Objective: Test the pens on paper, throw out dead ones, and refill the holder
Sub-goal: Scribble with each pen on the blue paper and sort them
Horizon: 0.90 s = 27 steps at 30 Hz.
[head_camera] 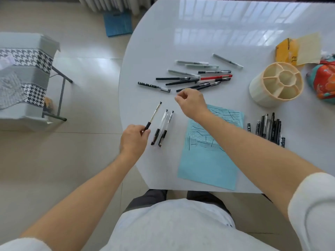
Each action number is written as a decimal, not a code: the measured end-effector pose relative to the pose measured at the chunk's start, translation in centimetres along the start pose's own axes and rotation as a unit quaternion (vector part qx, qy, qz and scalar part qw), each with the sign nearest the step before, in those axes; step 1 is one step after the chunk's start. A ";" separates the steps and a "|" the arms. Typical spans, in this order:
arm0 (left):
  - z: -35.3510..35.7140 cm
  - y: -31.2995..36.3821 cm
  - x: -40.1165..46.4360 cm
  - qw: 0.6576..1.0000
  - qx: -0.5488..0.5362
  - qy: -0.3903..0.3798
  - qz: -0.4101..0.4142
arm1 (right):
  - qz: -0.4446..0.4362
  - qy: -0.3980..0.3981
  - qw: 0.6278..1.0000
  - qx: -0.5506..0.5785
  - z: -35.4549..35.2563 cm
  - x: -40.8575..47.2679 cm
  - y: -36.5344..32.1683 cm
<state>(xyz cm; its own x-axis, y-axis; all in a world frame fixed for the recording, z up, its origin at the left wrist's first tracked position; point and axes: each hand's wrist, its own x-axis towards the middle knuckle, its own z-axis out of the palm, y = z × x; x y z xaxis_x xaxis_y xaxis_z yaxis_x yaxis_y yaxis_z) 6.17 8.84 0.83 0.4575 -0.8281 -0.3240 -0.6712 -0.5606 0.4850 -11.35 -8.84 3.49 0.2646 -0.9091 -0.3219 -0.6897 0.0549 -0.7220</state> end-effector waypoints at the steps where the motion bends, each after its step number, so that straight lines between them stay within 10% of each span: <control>1: 0.2 -0.3 0.2 1.000 0.003 -0.006 -0.010 | -0.032 -0.001 0.999 -0.038 0.6 1.0 -0.7; 13: 1.8 -1.5 0.0 0.998 0.013 -0.053 -0.015 | -0.186 -0.060 0.902 -0.385 6.4 7.7 -4.3; 19: 0.8 -0.5 -1.4 0.996 -0.026 0.007 0.088 | -0.060 -0.013 0.997 -0.050 1.8 2.6 -1.7; 23: 1.1 3.6 -2.1 0.981 -0.098 -0.024 0.168 | 0.050 -0.033 0.972 0.227 -1.2 -5.6 2.9; 27: 2.5 8.4 -3.0 0.936 -0.121 -0.215 0.250 | 0.094 -0.020 0.935 0.340 -2.5 -13.0 6.9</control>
<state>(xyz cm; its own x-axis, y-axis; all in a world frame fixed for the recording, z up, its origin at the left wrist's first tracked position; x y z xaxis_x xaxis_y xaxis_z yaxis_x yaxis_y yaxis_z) -2.28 6.60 3.88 -0.1914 -0.9409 -0.2794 -0.5627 -0.1281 0.8167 -21.22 2.29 4.27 0.2162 -0.8416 -0.4949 -0.1410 0.4747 -0.8688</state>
